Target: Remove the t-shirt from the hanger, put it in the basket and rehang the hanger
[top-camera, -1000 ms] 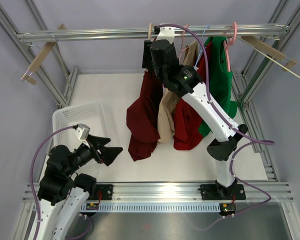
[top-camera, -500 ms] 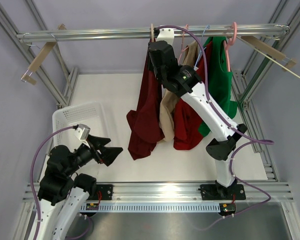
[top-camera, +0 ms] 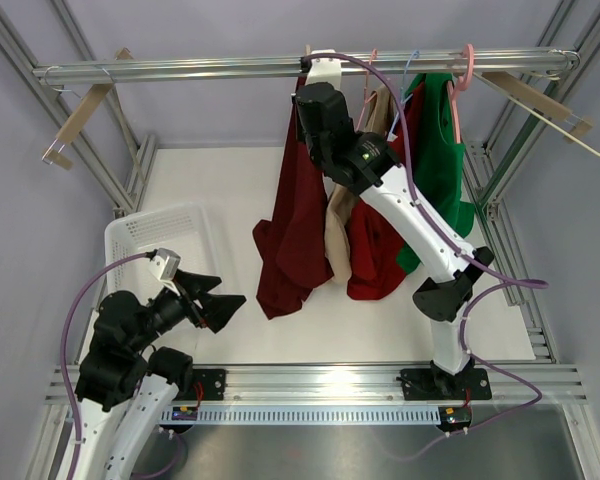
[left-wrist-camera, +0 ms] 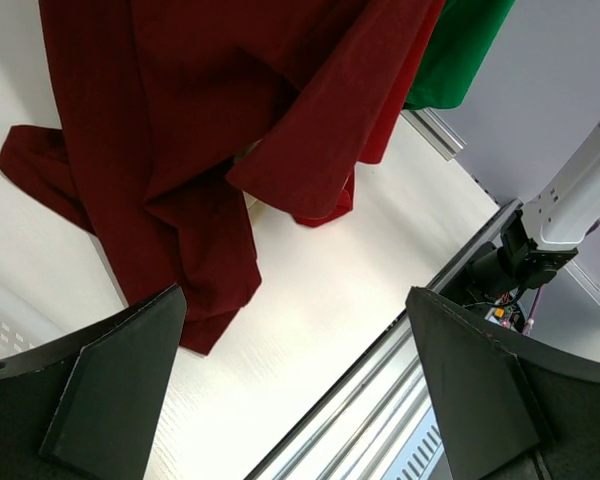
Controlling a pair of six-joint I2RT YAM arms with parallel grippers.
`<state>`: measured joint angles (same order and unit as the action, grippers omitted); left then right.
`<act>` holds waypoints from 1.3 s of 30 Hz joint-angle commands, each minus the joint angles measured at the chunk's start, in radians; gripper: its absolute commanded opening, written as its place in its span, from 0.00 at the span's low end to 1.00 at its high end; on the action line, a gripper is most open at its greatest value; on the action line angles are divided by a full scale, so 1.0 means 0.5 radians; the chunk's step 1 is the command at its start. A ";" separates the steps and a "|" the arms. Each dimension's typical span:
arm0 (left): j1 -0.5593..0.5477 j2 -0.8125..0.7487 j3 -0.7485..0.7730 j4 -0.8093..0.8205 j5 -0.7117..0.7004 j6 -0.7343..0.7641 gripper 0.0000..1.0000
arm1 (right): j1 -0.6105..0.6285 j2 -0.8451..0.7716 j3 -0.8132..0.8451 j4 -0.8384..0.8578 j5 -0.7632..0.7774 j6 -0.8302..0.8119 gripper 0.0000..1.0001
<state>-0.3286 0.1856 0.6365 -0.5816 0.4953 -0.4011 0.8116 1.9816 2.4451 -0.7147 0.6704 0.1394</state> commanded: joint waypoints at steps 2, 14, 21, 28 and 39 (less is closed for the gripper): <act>-0.012 0.092 0.031 0.132 0.104 -0.023 0.99 | 0.021 -0.183 -0.229 0.575 0.049 -0.251 0.00; -0.012 0.224 0.098 0.175 0.169 -0.041 0.99 | 0.021 -0.640 -0.947 1.678 -0.037 -0.451 0.00; -0.008 0.264 0.108 0.209 0.224 -0.072 0.99 | 0.021 -0.739 -1.196 1.798 -0.092 -0.405 0.00; -0.012 0.368 0.196 0.288 0.331 -0.112 0.99 | 0.128 -1.030 -1.686 1.859 -0.016 -0.230 0.00; -0.213 0.715 0.583 0.464 0.332 -0.189 0.99 | 0.506 -1.248 -1.905 1.782 0.294 -0.055 0.00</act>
<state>-0.3740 0.5140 0.8593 -0.4320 0.6655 -0.4797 1.0309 1.3853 1.4376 0.1108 0.7261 0.0563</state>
